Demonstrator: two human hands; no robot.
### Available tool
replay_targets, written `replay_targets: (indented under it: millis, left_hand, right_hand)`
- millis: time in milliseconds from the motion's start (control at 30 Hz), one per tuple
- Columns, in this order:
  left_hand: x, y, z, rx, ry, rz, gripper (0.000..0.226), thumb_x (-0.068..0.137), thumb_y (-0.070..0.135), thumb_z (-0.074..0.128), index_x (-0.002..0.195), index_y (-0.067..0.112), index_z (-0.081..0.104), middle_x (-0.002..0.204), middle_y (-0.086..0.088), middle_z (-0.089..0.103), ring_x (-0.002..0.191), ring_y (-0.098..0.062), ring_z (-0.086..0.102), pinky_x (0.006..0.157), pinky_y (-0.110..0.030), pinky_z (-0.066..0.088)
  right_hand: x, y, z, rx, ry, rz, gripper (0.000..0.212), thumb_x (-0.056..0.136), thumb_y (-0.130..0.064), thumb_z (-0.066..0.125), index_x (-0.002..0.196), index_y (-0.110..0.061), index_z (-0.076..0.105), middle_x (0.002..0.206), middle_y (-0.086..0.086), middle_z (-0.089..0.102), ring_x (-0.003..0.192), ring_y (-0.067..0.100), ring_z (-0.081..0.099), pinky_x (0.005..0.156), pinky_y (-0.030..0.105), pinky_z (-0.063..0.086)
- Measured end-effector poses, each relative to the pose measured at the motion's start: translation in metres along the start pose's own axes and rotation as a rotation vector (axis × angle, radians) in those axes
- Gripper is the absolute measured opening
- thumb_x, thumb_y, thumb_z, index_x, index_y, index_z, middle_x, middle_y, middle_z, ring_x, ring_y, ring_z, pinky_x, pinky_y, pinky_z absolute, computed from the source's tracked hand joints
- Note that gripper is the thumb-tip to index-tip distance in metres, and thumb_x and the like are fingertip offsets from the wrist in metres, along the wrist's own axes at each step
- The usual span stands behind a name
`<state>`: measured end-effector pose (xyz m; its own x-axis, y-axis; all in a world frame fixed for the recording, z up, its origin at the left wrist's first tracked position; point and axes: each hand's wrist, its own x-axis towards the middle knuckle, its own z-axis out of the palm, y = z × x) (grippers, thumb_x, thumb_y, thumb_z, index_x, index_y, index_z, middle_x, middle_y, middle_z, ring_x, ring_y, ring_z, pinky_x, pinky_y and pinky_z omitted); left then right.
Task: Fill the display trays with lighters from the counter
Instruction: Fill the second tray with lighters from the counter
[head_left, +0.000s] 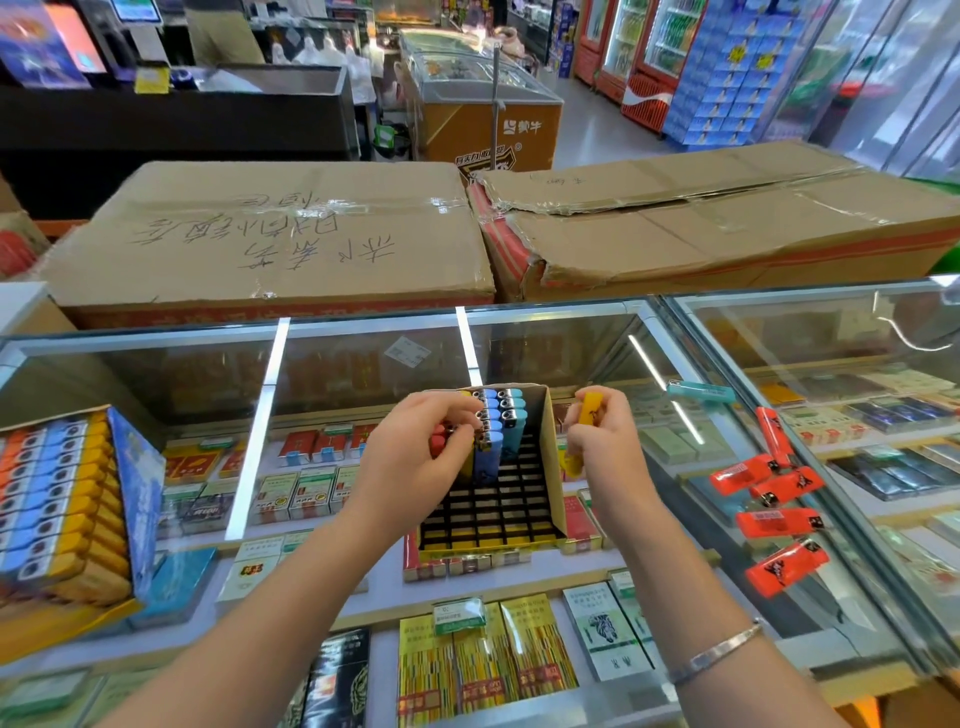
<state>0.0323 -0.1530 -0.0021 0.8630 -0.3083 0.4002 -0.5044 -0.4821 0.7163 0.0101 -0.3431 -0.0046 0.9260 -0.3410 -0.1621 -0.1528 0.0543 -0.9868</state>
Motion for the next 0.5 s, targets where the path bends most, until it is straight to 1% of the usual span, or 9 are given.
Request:
replay_targets:
  millis: [33, 100, 133, 200, 233, 300, 333, 400, 500]
  left_hand:
    - [0.001, 0.001, -0.001, -0.038, 0.007, -0.042, 0.035, 0.089, 0.012, 0.058, 0.095, 0.046, 0.051, 0.094, 0.02, 0.06, 0.094, 0.007, 0.054, 0.077, -0.012, 0.045]
    - [0.003, 0.004, -0.002, -0.106, 0.018, -0.099, 0.037, 0.09, 0.01, 0.055, 0.094, 0.047, 0.05, 0.094, 0.015, 0.062, 0.093, 0.005, 0.054, 0.075, -0.025, 0.052]
    - [0.004, 0.006, -0.003, -0.128, 0.021, -0.116, 0.037, 0.09, 0.01, 0.054, 0.094, 0.046, 0.051, 0.096, 0.014, 0.062, 0.094, 0.005, 0.054, 0.075, -0.029, 0.054]
    - [0.006, 0.011, -0.004, -0.146, 0.01, -0.118, 0.034, 0.09, 0.012, 0.055, 0.094, 0.045, 0.054, 0.1, 0.016, 0.06, 0.097, 0.003, 0.054, 0.076, -0.032, 0.055]
    - [0.007, 0.014, -0.004, -0.152, -0.003, -0.107, 0.03, 0.09, 0.013, 0.056, 0.096, 0.043, 0.056, 0.102, 0.017, 0.059, 0.098, 0.002, 0.054, 0.077, -0.033, 0.055]
    - [0.01, 0.02, -0.004, -0.146, -0.035, -0.055, 0.025, 0.09, 0.018, 0.058, 0.105, 0.038, 0.058, 0.103, 0.021, 0.059, 0.101, 0.001, 0.054, 0.083, -0.032, 0.052]
    - [0.011, 0.022, -0.003, -0.143, -0.054, -0.025, 0.025, 0.09, 0.021, 0.059, 0.109, 0.037, 0.058, 0.104, 0.023, 0.059, 0.103, 0.002, 0.053, 0.086, -0.029, 0.05]
    - [0.012, 0.026, -0.003, -0.162, -0.097, 0.009, 0.029, 0.089, 0.028, 0.059, 0.115, 0.038, 0.056, 0.107, 0.026, 0.058, 0.105, 0.004, 0.053, 0.089, -0.024, 0.046]
    - [0.014, 0.029, -0.006, -0.181, -0.167, 0.035, 0.031, 0.088, 0.028, 0.061, 0.113, 0.045, 0.056, 0.108, 0.026, 0.058, 0.105, 0.004, 0.052, 0.089, -0.025, 0.045]
  right_hand:
    - [-0.002, -0.001, -0.002, -0.015, -0.011, -0.014, 0.039, 0.074, 0.016, 0.043, 0.091, -0.018, 0.05, 0.078, 0.005, 0.045, 0.068, 0.017, 0.043, 0.06, 0.031, 0.039]
    - [-0.006, -0.003, -0.004, -0.039, -0.073, -0.042, 0.044, 0.074, 0.016, 0.046, 0.095, -0.022, 0.056, 0.081, 0.008, 0.052, 0.073, 0.021, 0.052, 0.062, 0.033, 0.047]
    - [-0.008, -0.005, -0.005, -0.014, -0.121, -0.052, 0.049, 0.075, 0.016, 0.049, 0.099, -0.026, 0.059, 0.084, 0.007, 0.058, 0.076, 0.019, 0.058, 0.062, 0.03, 0.05]
    - [-0.01, -0.009, -0.005, 0.077, -0.229, -0.066, 0.057, 0.077, 0.016, 0.054, 0.108, -0.032, 0.058, 0.085, -0.003, 0.068, 0.079, 0.01, 0.065, 0.06, 0.02, 0.051]
    - [-0.011, -0.011, -0.005, 0.102, -0.283, -0.076, 0.058, 0.078, 0.016, 0.056, 0.112, -0.031, 0.056, 0.086, -0.006, 0.07, 0.08, 0.008, 0.066, 0.062, 0.02, 0.051]
    - [-0.014, -0.013, -0.004, 0.097, -0.37, -0.101, 0.053, 0.077, 0.012, 0.062, 0.114, -0.025, 0.054, 0.091, -0.001, 0.072, 0.083, 0.015, 0.068, 0.065, 0.026, 0.054]
    - [-0.016, -0.014, -0.003, 0.09, -0.403, -0.117, 0.047, 0.076, 0.01, 0.064, 0.111, -0.02, 0.055, 0.09, 0.003, 0.072, 0.082, 0.018, 0.068, 0.065, 0.027, 0.053]
    - [-0.019, -0.017, -0.001, 0.097, -0.458, -0.126, 0.035, 0.075, 0.007, 0.067, 0.102, -0.013, 0.056, 0.085, 0.006, 0.072, 0.075, 0.018, 0.066, 0.062, 0.024, 0.051]
    - [-0.022, -0.019, 0.0, 0.122, -0.52, -0.094, 0.028, 0.074, -0.001, 0.069, 0.098, -0.011, 0.063, 0.078, 0.005, 0.069, 0.068, 0.016, 0.063, 0.058, 0.023, 0.049]
